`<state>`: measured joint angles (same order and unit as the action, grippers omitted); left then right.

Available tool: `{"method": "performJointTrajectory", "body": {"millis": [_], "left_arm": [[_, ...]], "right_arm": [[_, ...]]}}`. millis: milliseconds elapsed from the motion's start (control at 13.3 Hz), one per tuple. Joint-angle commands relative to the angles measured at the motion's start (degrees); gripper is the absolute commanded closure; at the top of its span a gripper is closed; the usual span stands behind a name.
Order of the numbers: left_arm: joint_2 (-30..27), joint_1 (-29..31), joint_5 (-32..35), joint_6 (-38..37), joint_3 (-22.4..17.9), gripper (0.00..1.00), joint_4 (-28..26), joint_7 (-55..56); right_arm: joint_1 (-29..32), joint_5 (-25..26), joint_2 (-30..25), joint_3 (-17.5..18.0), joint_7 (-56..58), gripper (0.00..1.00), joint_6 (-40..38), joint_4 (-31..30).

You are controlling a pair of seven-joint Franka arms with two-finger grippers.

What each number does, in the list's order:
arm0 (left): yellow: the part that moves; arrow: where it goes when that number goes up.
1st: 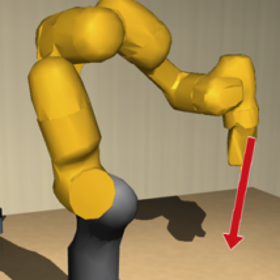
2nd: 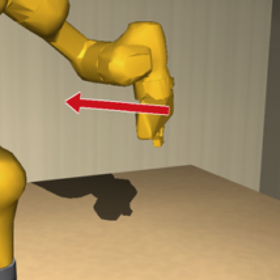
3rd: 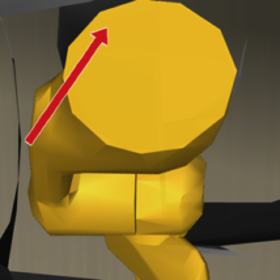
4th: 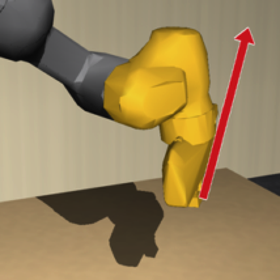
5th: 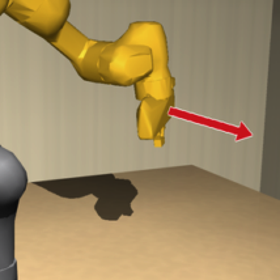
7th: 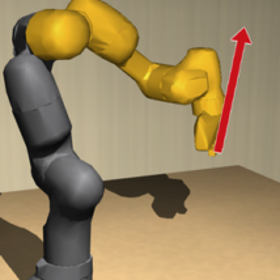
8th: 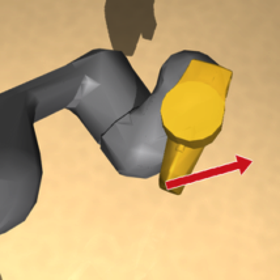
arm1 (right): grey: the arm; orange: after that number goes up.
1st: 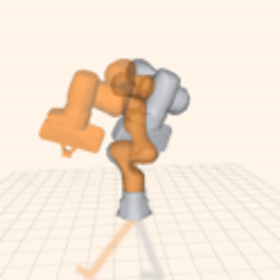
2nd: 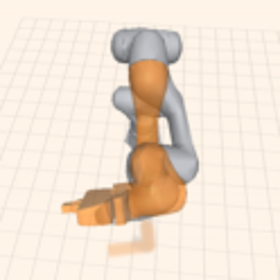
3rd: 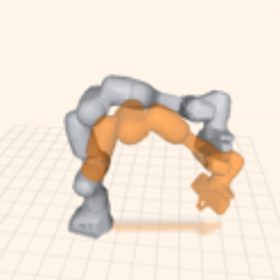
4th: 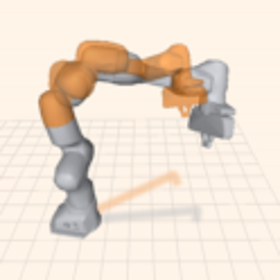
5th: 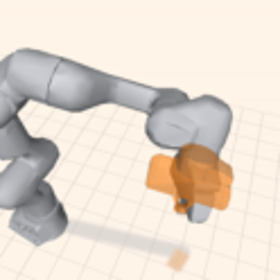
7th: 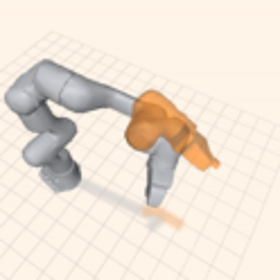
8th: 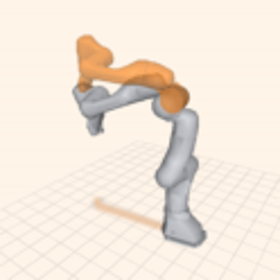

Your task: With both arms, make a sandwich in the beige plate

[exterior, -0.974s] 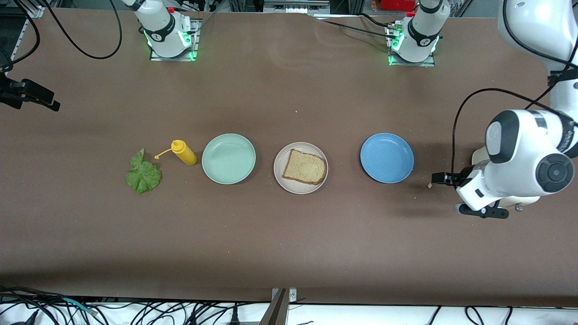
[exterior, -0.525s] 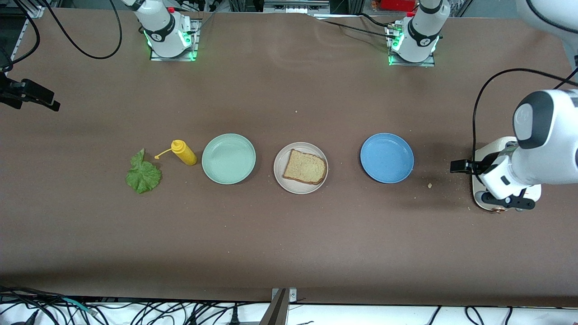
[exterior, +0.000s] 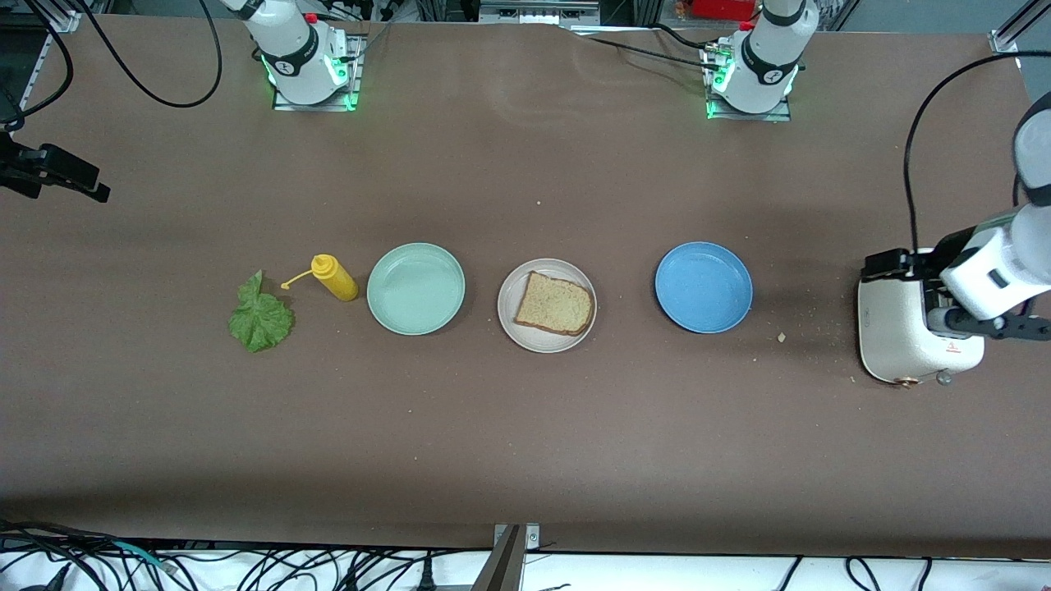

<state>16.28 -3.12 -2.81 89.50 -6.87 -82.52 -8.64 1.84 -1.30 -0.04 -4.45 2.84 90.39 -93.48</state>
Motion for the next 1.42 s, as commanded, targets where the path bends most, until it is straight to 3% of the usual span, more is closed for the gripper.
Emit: {"method": "performJointTrajectory", "body": {"millis": [0, 150, 300, 600, 825, 974, 1349], "left_arm": [[-3.00, -0.04, 3.85, -0.73, 0.45, 0.00, -0.98, -0.85], [-3.44, -0.04, 3.95, -0.73, 0.36, 0.00, -0.72, -0.59], [-3.44, -0.04, 3.95, -0.56, 0.54, 0.00, -0.63, -0.33], [-3.53, -0.04, 3.69, -0.21, 0.36, 0.00, -0.54, -0.06], [-4.06, 0.05, 3.51, -0.12, 0.36, 0.00, -0.54, -0.06], [-4.06, 0.05, 3.60, -0.12, 0.19, 0.00, -0.54, -0.15], [-4.06, 0.05, 3.77, 0.32, 0.28, 0.00, -0.63, -0.15]], "right_arm": [[-0.08, 0.07, 1.79, 0.06, 0.58, 0.00, -1.01, -0.12], [0.36, -0.11, 4.60, -0.47, 1.54, 0.00, -1.89, -0.29], [0.62, -0.98, 5.74, -1.17, 11.16, 0.00, -1.27, -1.26], [0.71, -7.82, 6.19, -3.11, 28.93, 0.00, 2.58, -6.34], [0.71, -15.73, 6.28, -5.48, 43.94, 0.00, 7.23, -12.40], [0.71, -17.42, 6.36, -5.66, 54.51, 0.00, 11.63, -16.19], [0.88, -19.70, 9.08, -5.83, 62.42, 0.00, 10.94, -18.22]]}}
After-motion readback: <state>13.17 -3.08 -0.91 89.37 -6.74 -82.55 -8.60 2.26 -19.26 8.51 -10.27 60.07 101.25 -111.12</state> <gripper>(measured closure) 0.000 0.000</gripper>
